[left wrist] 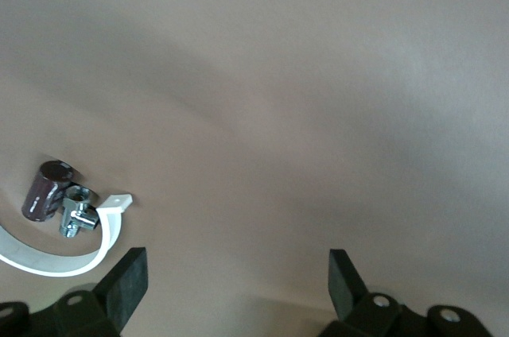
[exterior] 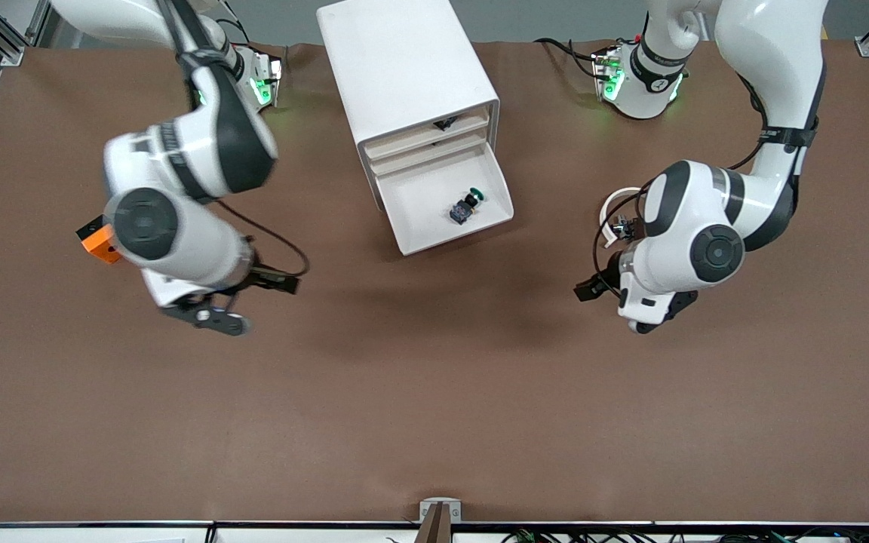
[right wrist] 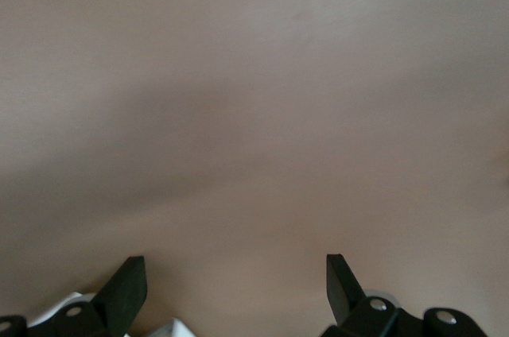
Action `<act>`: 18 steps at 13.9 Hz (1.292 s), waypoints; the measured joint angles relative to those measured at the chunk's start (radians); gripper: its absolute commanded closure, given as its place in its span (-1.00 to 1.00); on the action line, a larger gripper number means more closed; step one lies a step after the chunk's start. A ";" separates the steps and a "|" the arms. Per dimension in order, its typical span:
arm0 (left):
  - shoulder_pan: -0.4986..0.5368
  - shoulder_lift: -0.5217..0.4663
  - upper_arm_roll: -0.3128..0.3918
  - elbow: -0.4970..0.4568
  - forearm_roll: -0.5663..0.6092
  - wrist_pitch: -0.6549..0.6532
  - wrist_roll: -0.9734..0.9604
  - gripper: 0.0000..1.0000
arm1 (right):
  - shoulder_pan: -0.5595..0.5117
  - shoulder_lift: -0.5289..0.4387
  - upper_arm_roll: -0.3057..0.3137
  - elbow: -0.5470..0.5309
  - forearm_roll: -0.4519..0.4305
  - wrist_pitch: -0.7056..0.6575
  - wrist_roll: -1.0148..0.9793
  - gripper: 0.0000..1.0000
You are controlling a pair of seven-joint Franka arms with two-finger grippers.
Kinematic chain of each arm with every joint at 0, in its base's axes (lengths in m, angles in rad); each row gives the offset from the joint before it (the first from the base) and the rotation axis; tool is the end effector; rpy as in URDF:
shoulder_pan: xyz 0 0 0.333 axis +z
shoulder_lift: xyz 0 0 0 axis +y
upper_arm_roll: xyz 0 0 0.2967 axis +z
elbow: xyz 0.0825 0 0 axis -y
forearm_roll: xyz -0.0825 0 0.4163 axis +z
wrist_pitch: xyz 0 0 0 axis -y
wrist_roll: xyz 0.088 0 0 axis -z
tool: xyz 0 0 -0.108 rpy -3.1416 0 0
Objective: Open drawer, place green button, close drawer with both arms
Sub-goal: 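Push the open drawer shut with the left gripper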
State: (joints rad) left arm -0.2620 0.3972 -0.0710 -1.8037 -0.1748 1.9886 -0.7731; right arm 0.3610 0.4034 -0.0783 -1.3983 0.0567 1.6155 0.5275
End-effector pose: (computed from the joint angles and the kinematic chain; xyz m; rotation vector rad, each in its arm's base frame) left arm 0.6017 -0.2177 0.2736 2.9634 0.8056 -0.4239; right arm 0.6520 0.2033 0.4368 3.0554 -0.3826 -0.2777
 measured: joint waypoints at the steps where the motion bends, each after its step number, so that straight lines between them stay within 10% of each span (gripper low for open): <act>1: -0.001 0.004 -0.012 -0.004 0.000 0.002 0.003 -1.00 | -0.046 -0.021 0.000 0.000 -0.002 -0.031 -0.078 -1.00; 8: -0.082 0.081 -0.076 -0.067 0.000 0.206 -0.076 -1.00 | -0.321 -0.091 0.000 0.000 -0.055 -0.167 -0.509 -1.00; 18: -0.168 0.097 -0.227 -0.178 -0.001 0.324 -0.306 -1.00 | -0.362 -0.105 0.000 0.088 -0.060 -0.227 -0.513 -1.00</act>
State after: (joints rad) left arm -0.4300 0.4940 -0.2982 -1.9819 -0.1756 2.3126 -1.0795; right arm -0.0014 0.2989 -0.0782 -1.3103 -0.0034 1.3888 0.0143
